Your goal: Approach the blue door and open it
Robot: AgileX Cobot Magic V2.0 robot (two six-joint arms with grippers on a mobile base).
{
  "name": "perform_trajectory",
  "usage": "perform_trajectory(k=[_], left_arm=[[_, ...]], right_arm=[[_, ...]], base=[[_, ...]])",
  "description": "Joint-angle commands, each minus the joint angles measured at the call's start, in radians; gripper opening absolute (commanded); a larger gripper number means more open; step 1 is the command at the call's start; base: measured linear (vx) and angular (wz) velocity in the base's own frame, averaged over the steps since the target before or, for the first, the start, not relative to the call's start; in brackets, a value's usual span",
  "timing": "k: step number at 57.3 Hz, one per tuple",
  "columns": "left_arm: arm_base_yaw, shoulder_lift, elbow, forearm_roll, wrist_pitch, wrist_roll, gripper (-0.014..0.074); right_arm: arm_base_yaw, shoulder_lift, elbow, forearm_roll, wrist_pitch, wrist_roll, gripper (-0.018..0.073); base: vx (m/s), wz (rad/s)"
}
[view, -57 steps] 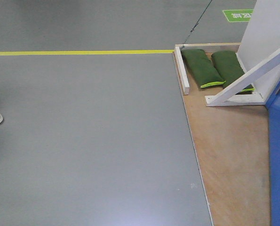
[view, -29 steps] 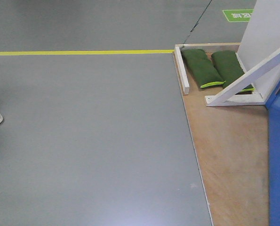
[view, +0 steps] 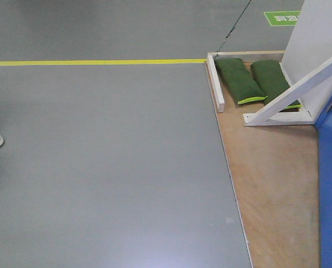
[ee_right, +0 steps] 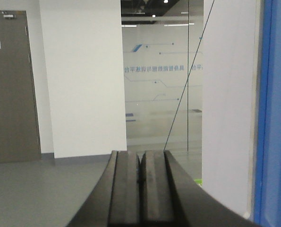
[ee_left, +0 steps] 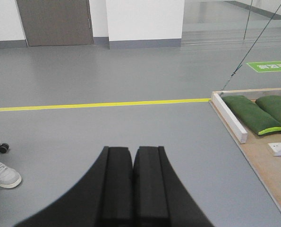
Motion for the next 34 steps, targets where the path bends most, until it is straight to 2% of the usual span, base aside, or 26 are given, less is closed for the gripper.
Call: perform_trajectory(k=[1,8,22,28,34], left_arm=[[-0.007,-0.011,-0.026,-0.006,-0.077,0.001,0.0073],[-0.007,-0.011,-0.026,-0.006,-0.077,0.001,0.0073],[-0.007,-0.011,-0.026,-0.006,-0.077,0.001,0.0073],[-0.007,-0.011,-0.026,-0.006,-0.077,0.001,0.0073],[-0.007,-0.011,-0.026,-0.006,-0.077,0.001,0.0073]], right_arm=[[-0.005,0.054,-0.075,-0.004,-0.124,0.001,0.0012],[-0.005,0.089,-0.078,-0.004,-0.188,0.001,0.0012],[-0.006,0.128,-0.077,0.003,-0.201,0.001,0.0012],[-0.009,0.153,-0.079,-0.005,-0.288,0.001,0.0012],[-0.083,0.177,-0.101,-0.058,-0.402,-0.01,0.0012]], base=[[0.0,0.0],[0.0,0.0],[0.0,0.0],[0.0,0.0],[0.0,0.0]])
